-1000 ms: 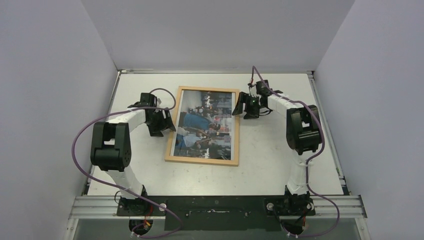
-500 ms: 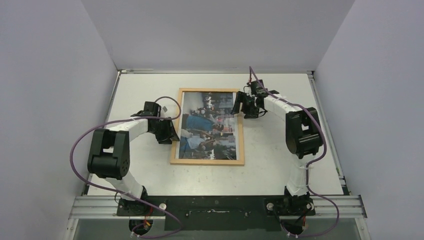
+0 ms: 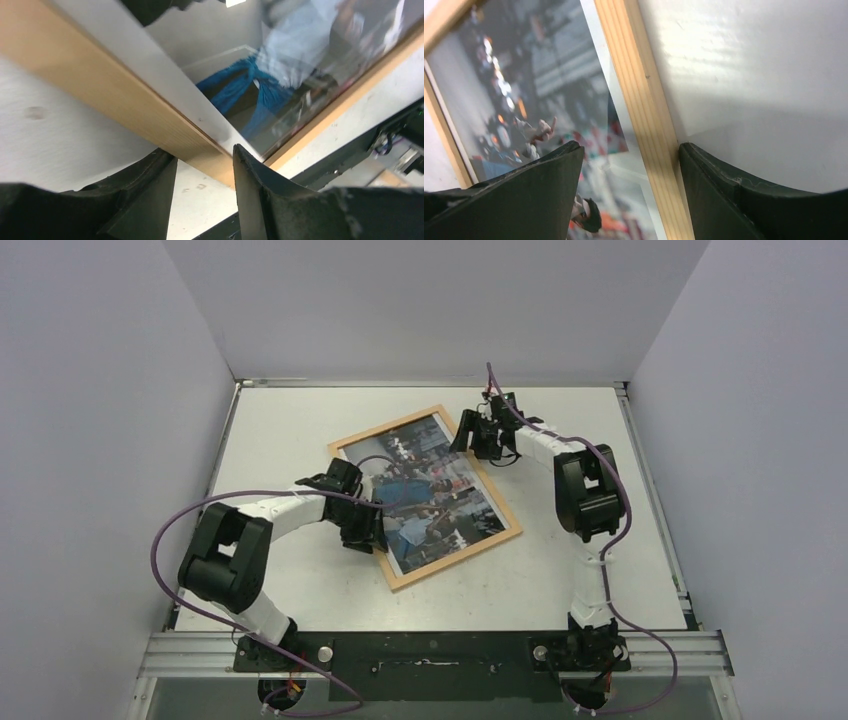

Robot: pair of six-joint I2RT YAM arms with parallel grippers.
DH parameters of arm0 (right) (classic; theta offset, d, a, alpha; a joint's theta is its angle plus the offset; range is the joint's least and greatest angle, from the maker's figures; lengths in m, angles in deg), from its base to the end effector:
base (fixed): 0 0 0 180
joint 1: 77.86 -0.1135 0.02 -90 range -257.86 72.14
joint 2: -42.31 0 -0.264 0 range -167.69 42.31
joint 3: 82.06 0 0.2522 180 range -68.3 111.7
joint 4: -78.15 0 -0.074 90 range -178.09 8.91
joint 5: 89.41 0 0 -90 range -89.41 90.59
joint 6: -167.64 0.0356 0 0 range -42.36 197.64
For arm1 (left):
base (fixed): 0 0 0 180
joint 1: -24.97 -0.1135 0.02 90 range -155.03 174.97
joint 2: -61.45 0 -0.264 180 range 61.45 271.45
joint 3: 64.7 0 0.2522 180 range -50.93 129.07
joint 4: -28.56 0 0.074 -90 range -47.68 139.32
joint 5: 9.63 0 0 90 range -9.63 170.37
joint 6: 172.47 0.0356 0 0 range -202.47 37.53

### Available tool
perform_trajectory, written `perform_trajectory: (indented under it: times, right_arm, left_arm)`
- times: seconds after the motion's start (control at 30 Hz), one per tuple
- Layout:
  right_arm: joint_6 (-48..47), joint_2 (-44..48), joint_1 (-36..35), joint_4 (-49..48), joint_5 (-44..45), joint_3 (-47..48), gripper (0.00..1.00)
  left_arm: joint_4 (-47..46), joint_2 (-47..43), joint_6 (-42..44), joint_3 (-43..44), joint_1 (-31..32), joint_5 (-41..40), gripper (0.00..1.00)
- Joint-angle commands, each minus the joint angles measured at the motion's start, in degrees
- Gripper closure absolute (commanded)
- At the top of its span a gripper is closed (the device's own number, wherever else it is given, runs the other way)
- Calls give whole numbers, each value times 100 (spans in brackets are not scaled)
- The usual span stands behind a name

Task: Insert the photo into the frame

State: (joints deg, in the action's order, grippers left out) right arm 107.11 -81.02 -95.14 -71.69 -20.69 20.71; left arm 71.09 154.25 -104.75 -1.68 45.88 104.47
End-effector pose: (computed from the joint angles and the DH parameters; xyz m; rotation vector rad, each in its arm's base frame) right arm 0.4440 0.1517 0.1625 0.1004 2.5447 0.7980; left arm 0.2602 -0.1150 0.1505 0.0620 2.9192 -0.7464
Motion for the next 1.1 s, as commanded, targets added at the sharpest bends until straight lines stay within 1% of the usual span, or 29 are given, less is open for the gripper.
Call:
perform_trajectory:
  times: [0.0, 0.1, 0.2, 0.33, 0.53, 0.73, 0.8, 0.9, 1.0, 1.07]
  right_arm:
    - [-101, -589, -107, -480, -806, 527, 30]
    - [-117, -874, -126, -622, -1012, 901, 30]
    - [-100, -1084, -139, -690, -1125, 1182, 30]
    - [-40, -1298, -92, -726, -1154, 1447, 30]
    - [-170, -1601, 24, -627, -1327, 1839, 30]
    - [-216, -1753, 127, -716, -1606, 1922, 30]
    - [-251, -1741, 130, -711, -1679, 1936, 30]
    - [-204, -1636, 150, -715, -1638, 1936, 30]
    - [129, -1430, 207, -729, -1353, 1999, 30]
    - [347, -1245, 236, -492, -1016, 2290, 29]
  left_arm:
    - [-608, -92, 105, 83, 584, 500, 56]
    - [-744, 186, 152, 316, 865, 539, 55]
    - [-772, 474, 275, 610, 1195, 486, 51]
    - [-904, 802, 376, 931, 1600, 452, 47]
    - [-920, 1514, 500, 1689, 2276, 566, 47]
    - [-709, 2080, 829, 2295, 2926, 519, 46]
    - [-722, 2092, 861, 2336, 2989, 502, 46]
    - [-789, 1873, 855, 2272, 2979, 344, 46]
    - [-769, 1431, 843, 2235, 2940, 71, 45]
    - [-728, 1109, 796, 2218, 2928, -170, 43]
